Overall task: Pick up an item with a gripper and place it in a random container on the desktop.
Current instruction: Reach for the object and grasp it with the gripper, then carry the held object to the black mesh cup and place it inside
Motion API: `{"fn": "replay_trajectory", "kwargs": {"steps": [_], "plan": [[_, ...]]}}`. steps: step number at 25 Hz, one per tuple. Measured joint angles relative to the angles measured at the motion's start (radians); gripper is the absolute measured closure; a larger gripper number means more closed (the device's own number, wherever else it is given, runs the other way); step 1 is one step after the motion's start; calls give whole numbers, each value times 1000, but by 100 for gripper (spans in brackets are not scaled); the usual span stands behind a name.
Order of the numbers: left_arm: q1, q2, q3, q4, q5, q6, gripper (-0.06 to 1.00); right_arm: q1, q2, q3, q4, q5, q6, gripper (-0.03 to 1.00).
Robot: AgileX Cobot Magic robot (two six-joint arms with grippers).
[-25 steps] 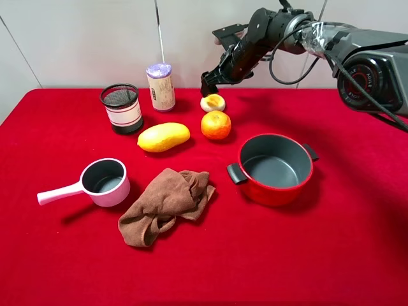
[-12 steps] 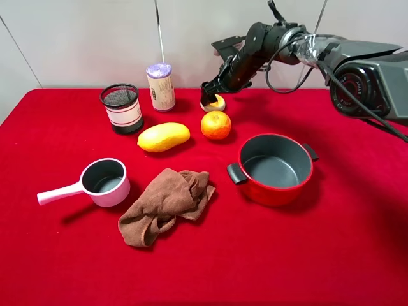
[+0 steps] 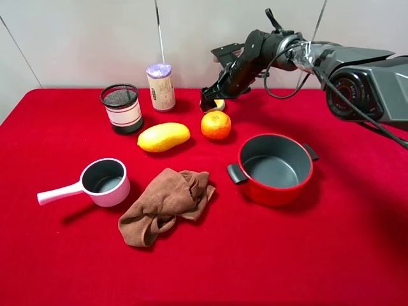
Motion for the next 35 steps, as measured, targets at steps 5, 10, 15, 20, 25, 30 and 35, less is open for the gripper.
{"fn": "replay_trajectory", "kwargs": {"steps": [5, 10, 15, 20, 25, 30, 35], "plan": [[0, 0, 0, 0, 0, 0, -4, 0, 1, 0, 5, 0, 0, 27], [0, 0, 0, 0, 0, 0, -4, 0, 1, 0, 6, 0, 0, 27], [0, 0, 0, 0, 0, 0, -4, 0, 2, 0, 7, 5, 0, 30], [0, 0, 0, 0, 0, 0, -4, 0, 2, 0, 19, 20, 0, 49], [0, 0, 0, 0, 0, 0, -4, 3, 2, -2, 20, 26, 1, 73], [0, 0, 0, 0, 0, 0, -4, 3, 2, -6, 21, 26, 1, 93], [0, 0, 0, 0, 0, 0, -4, 3, 2, -6, 21, 26, 1, 95]]}}
